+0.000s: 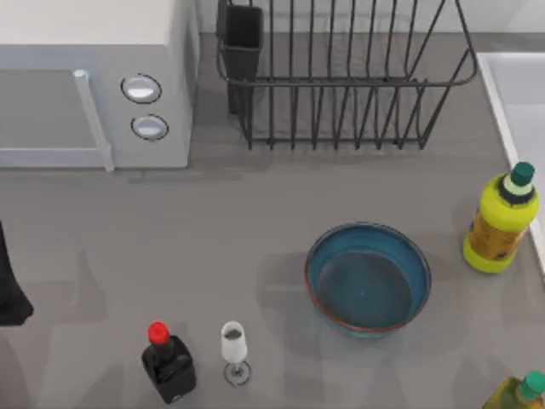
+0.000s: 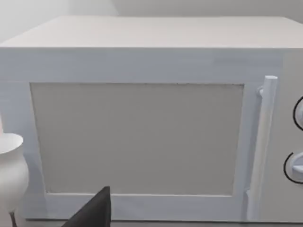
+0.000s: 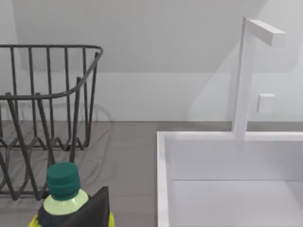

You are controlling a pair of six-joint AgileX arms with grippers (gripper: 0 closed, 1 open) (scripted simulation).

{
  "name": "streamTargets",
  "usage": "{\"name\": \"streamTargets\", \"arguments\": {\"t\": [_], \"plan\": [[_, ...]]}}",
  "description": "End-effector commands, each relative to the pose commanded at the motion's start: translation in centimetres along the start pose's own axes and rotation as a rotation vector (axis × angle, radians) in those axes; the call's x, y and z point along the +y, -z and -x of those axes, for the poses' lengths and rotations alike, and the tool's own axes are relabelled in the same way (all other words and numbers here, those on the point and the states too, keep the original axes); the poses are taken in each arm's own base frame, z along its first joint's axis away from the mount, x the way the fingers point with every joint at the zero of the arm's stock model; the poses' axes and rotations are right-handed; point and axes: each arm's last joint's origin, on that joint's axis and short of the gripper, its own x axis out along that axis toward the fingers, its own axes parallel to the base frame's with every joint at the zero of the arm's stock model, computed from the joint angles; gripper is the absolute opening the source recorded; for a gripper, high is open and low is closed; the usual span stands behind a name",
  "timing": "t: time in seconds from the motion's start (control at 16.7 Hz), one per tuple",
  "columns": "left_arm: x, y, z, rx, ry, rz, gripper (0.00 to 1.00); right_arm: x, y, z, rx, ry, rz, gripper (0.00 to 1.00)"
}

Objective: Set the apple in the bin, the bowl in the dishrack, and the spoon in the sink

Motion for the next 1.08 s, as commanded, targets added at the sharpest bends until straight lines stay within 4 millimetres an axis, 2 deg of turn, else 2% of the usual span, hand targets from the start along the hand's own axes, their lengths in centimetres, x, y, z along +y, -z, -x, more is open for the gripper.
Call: {"name": "streamTargets", "arguments": {"t": [0.24, 0.54, 0.84, 1.08], "plan": [[0.0, 0.0, 0.0, 0.000, 0.000, 0.000, 1.00, 0.2, -0.8, -0.1, 0.056, -0.016, -0.019, 1.00], [0.0, 0.0, 0.0, 0.000, 0.000, 0.000, 1.00, 1.3, -4.9, -1.5, 0.308, -0.086, -0.086, 1.00], [0.0, 0.0, 0.0, 0.000, 0.000, 0.000, 1.00, 3.8, -9.0, -5.9, 0.697, -0.136, -0.138, 1.00], [0.0, 0.0, 0.0, 0.000, 0.000, 0.000, 1.00, 7.2, -10.4, -10.7, 1.009, -0.132, -0.137, 1.00]]}}
